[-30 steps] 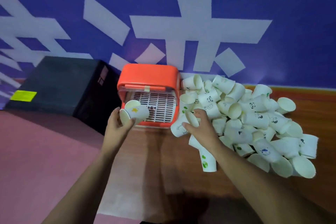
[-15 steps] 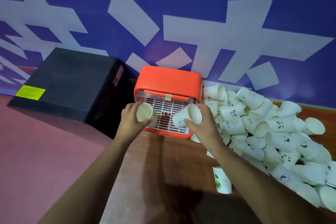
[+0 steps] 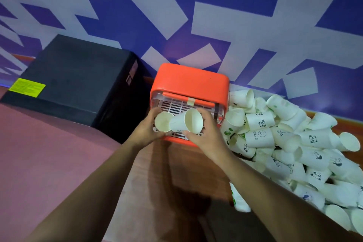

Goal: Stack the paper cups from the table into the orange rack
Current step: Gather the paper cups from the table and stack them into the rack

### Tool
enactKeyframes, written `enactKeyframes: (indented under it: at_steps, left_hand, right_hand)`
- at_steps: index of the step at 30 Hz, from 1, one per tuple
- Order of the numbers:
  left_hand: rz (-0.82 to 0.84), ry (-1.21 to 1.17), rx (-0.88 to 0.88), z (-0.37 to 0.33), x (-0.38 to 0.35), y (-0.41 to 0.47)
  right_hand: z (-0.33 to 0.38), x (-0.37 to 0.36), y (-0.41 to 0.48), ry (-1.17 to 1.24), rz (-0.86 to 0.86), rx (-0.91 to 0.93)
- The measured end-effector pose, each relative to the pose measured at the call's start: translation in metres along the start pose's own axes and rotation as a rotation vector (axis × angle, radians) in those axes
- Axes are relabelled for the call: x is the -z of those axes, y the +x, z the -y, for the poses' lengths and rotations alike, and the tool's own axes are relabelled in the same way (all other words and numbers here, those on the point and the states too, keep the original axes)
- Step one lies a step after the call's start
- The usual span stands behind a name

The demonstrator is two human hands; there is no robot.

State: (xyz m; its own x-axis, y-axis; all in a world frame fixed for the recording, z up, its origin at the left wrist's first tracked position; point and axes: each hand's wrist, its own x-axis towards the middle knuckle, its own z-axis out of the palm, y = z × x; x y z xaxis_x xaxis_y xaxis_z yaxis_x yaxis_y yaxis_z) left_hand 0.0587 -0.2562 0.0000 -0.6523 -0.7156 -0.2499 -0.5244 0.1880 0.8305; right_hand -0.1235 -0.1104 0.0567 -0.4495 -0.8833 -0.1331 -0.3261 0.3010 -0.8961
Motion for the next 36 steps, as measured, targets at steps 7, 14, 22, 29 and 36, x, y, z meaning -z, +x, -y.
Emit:
enactKeyframes:
  at_steps: [7,14,22,29,36]
  left_hand:
    - [0.126,0.101,-0.021,0.014,0.019,0.011]
    - [0.126,-0.129,0.028,0.021,0.017,0.018]
    - [0.181,-0.324,0.080,0.035,0.019,0.022]
    - [0.090,-0.177,0.083,0.039,0.013,0.008]
    - [-0.210,0.102,0.152,0.027,-0.019,-0.058]
  right_hand:
    - [0.007,-0.023,0.013,-0.091,0.061,0.030]
    - [0.009,-0.041,0.029,-0.426,0.148,0.093]
    - [0.004,-0.063,0.056,-0.506,0.311,0.015]
    - [-0.003,-0.053,0.044,-0.374,0.352,-0.081]
    - [-0.031,0.037,-0.047,-0.470,0.174,-0.142]
